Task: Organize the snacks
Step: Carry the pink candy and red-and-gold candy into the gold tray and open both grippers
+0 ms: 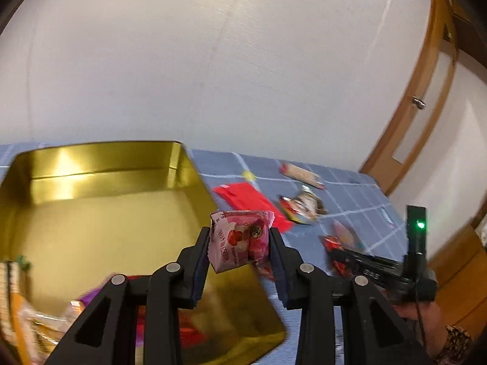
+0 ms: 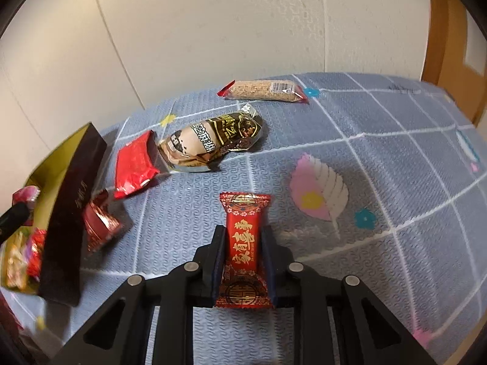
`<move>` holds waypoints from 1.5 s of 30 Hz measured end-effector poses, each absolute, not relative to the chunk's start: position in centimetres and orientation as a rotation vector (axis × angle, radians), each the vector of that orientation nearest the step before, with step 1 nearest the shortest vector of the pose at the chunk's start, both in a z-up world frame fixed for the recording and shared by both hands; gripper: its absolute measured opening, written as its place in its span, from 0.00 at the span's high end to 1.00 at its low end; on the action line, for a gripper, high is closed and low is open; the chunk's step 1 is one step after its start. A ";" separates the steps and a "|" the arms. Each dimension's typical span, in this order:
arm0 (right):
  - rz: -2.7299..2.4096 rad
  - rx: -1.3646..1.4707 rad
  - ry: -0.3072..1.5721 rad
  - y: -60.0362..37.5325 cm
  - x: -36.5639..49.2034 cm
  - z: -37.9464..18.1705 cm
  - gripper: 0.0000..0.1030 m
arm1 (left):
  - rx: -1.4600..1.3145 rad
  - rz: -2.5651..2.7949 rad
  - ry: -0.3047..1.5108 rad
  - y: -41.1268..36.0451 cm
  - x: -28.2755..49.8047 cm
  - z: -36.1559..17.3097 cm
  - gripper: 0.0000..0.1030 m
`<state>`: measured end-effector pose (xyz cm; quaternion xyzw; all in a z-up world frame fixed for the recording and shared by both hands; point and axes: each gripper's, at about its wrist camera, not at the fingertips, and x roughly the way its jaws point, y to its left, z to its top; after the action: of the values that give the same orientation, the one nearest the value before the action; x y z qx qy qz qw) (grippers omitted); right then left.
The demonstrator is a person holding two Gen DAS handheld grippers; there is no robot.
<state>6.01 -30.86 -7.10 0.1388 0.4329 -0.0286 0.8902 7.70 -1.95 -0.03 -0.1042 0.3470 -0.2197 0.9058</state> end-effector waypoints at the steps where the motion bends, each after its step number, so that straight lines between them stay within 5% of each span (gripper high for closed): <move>1: -0.056 0.296 0.900 -30.8 6.1 -7.1 0.78 | -0.221 -0.439 0.720 -1.3 7.7 -0.1 0.64; 15: 0.034 0.256 0.861 -26.6 6.2 -5.6 0.78 | -0.341 -0.232 0.756 6.7 8.3 -1.1 0.64; 45: 0.407 0.193 0.679 -14.4 5.7 -1.9 0.78 | -0.338 -0.028 0.869 10.1 9.3 -3.9 0.63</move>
<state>5.70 -14.36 -1.87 0.0939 0.3302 0.1978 0.9182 9.32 10.14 -3.95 -0.1627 0.4191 -0.0136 0.8931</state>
